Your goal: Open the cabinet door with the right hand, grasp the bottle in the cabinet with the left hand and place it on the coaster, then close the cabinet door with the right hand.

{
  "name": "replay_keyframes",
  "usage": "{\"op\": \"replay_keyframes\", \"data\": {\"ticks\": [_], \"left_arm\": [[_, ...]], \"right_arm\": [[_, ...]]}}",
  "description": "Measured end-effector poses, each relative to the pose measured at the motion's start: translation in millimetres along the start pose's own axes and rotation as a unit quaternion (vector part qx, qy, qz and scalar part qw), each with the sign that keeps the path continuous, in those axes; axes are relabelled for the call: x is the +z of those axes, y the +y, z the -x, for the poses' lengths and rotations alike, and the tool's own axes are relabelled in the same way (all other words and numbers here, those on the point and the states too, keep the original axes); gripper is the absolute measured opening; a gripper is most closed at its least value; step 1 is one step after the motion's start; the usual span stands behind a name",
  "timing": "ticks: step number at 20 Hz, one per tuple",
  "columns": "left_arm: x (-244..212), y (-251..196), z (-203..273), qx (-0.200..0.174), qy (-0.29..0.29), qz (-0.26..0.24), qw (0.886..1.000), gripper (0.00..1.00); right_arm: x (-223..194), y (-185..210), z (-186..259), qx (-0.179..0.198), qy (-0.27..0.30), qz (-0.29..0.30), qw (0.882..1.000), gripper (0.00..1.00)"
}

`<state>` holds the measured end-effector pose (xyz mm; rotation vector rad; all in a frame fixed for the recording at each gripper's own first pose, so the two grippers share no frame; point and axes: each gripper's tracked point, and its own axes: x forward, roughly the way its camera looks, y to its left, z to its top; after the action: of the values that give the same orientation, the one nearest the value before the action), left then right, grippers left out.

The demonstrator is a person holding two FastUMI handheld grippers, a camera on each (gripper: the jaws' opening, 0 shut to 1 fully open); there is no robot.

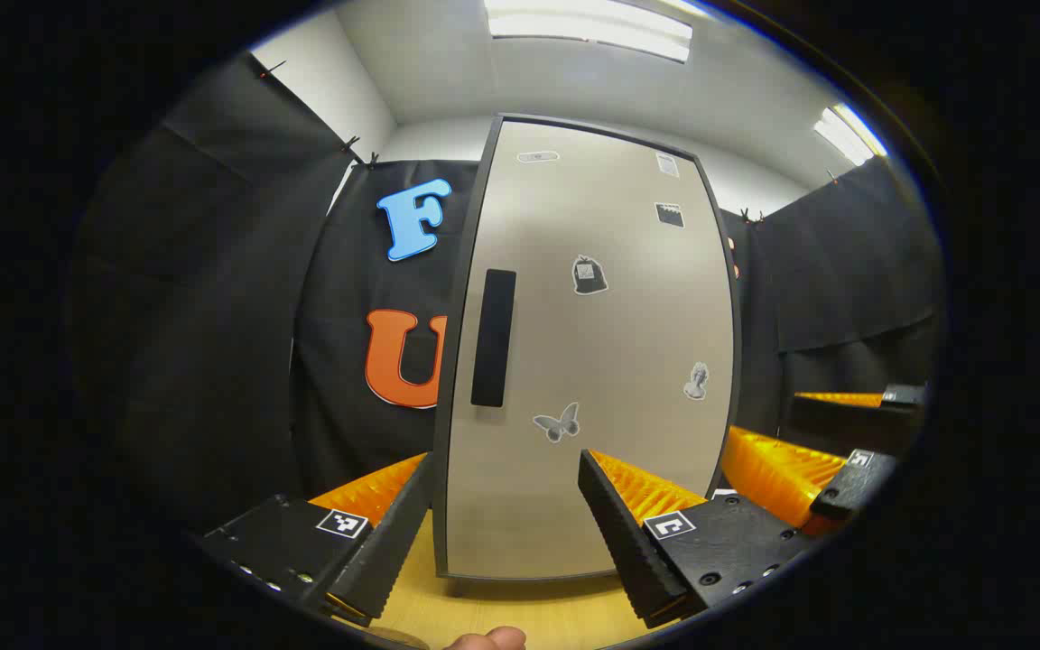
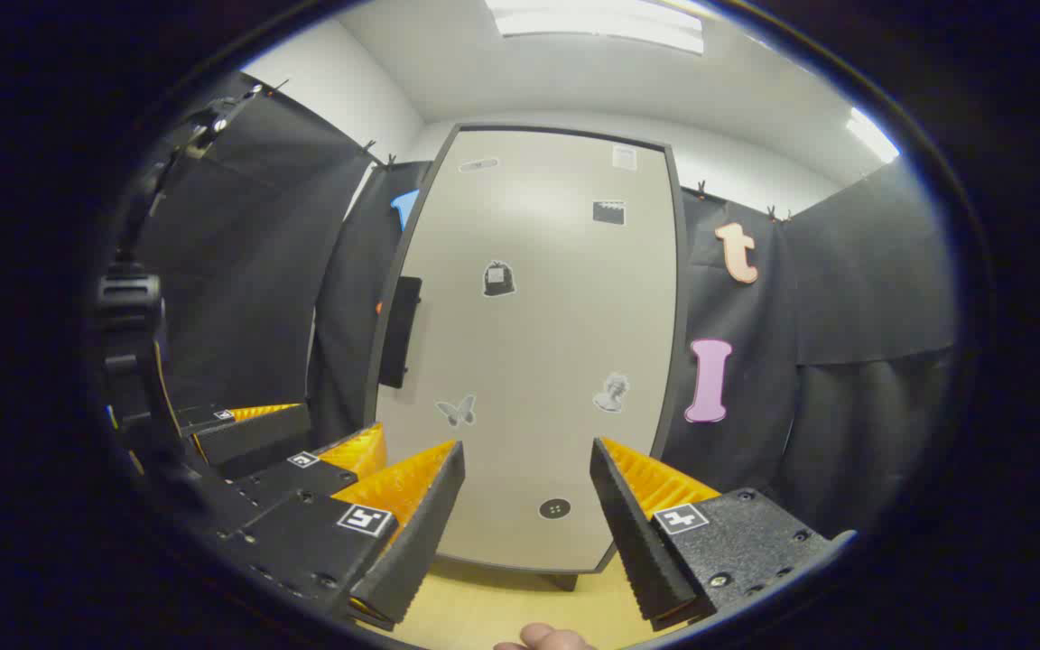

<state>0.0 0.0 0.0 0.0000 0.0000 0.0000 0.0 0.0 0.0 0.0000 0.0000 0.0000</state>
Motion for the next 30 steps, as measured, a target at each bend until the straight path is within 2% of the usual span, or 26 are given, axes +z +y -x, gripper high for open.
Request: {"op": "replay_keyframes", "data": {"ticks": [3,8,11,15,23,30], "left_arm": [[2.3,3.7,0.0,-0.001,0.001,0.005,1.000,0.95],[14.3,12.9,3.7,0.002,-0.020,0.027,0.999,0.95],[13.3,9.6,8.5,-0.010,-0.017,0.028,0.999,0.95],[16.5,7.1,14.4,-0.016,-0.024,0.014,0.999,0.95],[4.8,7.9,21.8,-0.014,-0.011,0.022,1.000,0.95],[-7.6,36.8,42.5,0.011,0.010,0.012,1.000,0.95]], "right_arm": [[8.3,-0.5,1.1,-0.006,-0.016,0.009,1.000,0.99],[-0.2,-6.1,-2.5,-0.020,0.001,-0.002,1.000,1.00],[-8.3,-5.6,-4.8,-0.023,0.015,-0.017,0.999,0.99],[-10.7,8.3,-5.0,-0.009,0.020,-0.016,1.000,0.99],[-25.2,8.1,-10.0,-0.005,0.039,-0.022,0.999,0.98],[-41.1,18.0,-43.6,0.026,0.058,-0.057,0.996,0.98]]}}
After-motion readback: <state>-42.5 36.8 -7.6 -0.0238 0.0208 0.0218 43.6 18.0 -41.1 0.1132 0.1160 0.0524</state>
